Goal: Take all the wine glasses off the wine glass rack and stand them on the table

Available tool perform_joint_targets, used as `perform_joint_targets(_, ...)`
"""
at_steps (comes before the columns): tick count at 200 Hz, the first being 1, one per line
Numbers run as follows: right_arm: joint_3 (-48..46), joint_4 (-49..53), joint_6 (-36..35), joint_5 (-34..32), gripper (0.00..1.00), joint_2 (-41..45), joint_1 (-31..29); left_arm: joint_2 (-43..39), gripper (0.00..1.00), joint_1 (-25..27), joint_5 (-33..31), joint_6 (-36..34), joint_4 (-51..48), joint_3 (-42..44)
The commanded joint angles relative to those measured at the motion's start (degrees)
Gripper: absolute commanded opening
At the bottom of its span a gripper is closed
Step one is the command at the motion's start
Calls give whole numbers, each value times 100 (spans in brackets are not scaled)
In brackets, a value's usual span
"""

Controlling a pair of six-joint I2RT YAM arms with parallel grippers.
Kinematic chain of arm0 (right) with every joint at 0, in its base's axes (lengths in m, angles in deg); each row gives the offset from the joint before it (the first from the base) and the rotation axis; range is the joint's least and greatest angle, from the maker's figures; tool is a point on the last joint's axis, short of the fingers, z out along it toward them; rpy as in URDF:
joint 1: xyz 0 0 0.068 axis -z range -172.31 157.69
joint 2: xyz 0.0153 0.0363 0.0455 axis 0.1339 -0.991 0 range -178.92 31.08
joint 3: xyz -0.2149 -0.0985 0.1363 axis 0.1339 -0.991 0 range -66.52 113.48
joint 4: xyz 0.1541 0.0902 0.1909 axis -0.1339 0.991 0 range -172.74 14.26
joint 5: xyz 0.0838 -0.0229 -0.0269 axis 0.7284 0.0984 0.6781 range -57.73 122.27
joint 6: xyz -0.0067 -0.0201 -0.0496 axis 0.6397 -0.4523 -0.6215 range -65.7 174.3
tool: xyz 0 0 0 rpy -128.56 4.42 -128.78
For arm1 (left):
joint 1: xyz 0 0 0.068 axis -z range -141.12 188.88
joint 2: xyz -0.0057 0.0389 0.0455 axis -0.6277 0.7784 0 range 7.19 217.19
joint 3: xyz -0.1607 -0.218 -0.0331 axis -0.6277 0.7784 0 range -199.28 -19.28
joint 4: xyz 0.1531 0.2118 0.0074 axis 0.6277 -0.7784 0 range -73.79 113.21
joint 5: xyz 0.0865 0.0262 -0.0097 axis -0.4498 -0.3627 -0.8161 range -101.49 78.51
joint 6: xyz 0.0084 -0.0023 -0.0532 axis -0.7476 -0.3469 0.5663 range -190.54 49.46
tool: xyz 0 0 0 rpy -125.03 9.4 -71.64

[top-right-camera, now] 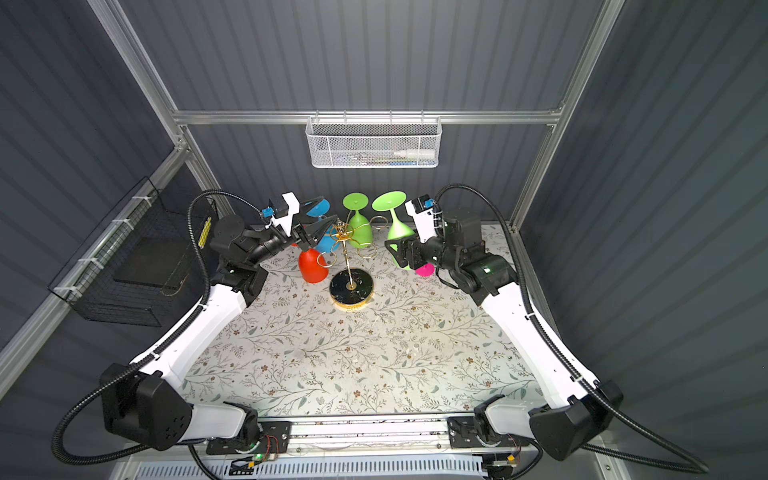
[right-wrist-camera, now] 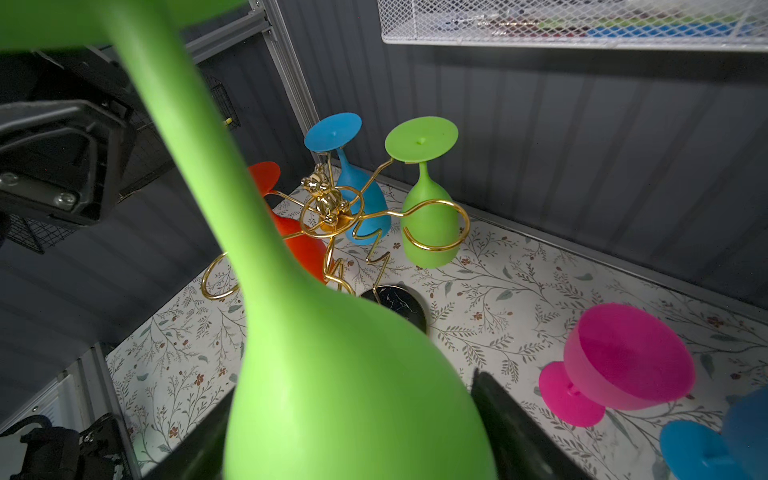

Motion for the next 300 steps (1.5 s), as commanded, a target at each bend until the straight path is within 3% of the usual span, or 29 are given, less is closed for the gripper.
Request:
perform_joint_targets(1, 293, 346, 28, 257, 22, -108, -6, 165, 59, 132, 513, -1241, 332, -256)
perform_joint_targets(28, 480, 453, 10, 324, 21, -303, -87, 340, 58, 322, 612, -1810, -101, -469)
perform_joint_targets(92, 891, 663, -41, 290, 21, -781, -457, 730, 54, 465, 566, -1656, 454, -681)
perform_joint_targets(151, 1085, 853, -99, 283, 21, -957, -620, 836, 41, 482, 540, -1715, 386, -900)
perform_joint_targets(195, 1089, 906, -96, 264, 22, -969, -683, 880, 38, 549, 563, -1875, 229, -938)
perform_joint_targets(206, 1091, 918, -95, 264, 22, -959, -690, 898, 31, 576, 563, -1931, 149, -964)
perform_joint_targets(213, 1094, 934, -103, 264, 22, -950, -700, 903, 12, 588, 565, -1960, 98, -998)
perform_joint_targets(220, 1101, 939, -104, 264, 22, -944, -704, 904, 4, 603, 545, -1942, 87, -1007)
perform_joint_targets(257, 1089, 977, -88, 285, 23, -934, -727, 897, 3, 651, 506, -1919, 208, -974)
perform_joint_targets(277, 1075, 979, -53, 311, 29, -926, -727, 881, 3, 653, 496, -1932, 211, -978)
perform_joint_targets(300, 978, 827, 61, 271, 55, -823, -722, 830, 0, 650, 441, -2012, 168, -948)
